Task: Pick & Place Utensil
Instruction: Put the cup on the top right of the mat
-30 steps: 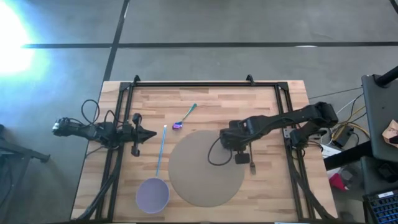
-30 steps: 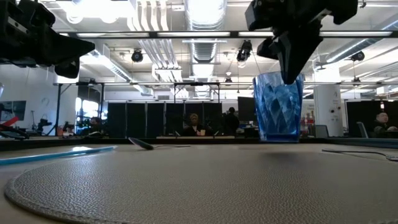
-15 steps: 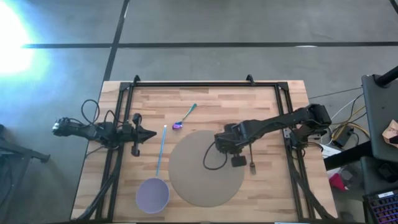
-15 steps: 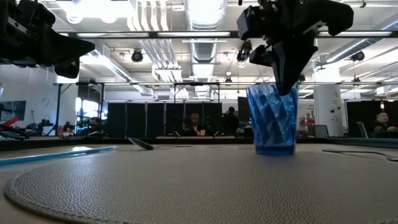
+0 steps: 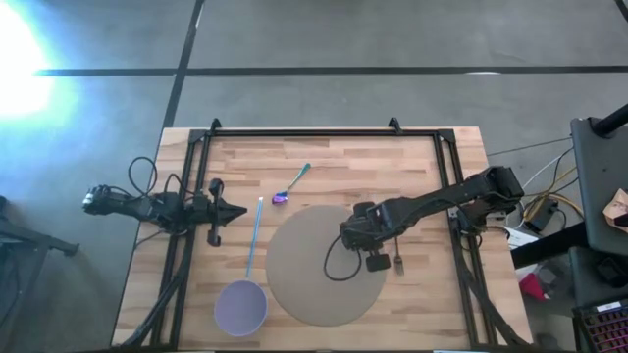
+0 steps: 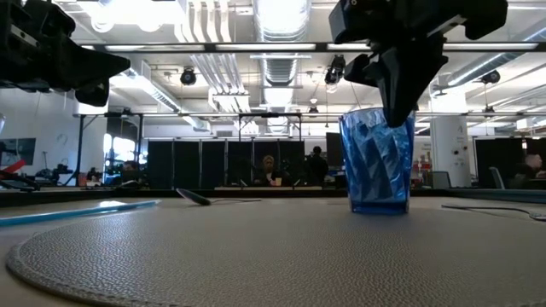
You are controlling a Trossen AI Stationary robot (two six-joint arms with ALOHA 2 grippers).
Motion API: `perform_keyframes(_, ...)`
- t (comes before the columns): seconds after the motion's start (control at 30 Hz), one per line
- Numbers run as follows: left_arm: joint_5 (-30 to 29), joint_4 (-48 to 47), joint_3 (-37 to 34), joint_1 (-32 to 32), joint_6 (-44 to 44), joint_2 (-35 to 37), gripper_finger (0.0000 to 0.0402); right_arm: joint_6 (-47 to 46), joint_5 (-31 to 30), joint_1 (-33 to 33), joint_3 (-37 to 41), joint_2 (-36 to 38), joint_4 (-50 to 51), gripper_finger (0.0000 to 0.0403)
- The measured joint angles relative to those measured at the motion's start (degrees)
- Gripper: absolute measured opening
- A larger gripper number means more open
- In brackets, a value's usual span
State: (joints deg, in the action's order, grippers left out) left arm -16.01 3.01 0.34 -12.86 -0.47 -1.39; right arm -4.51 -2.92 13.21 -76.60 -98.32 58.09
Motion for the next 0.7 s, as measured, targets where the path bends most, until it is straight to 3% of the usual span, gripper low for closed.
perform_keyframes(0.37, 0.0, 0.0, 0.0, 0.0, 0.04, 0.0, 0.0, 0.63, -0.04, -0.09, 0.0, 0.0, 0.06, 0.0034)
perform_keyframes(0.7, 0.0, -0.02, 0.0, -0.04, 0.04, 0.0, 0.0, 0.63, -0.04, -0.09, 0.0, 0.08, 0.13, 0.0106)
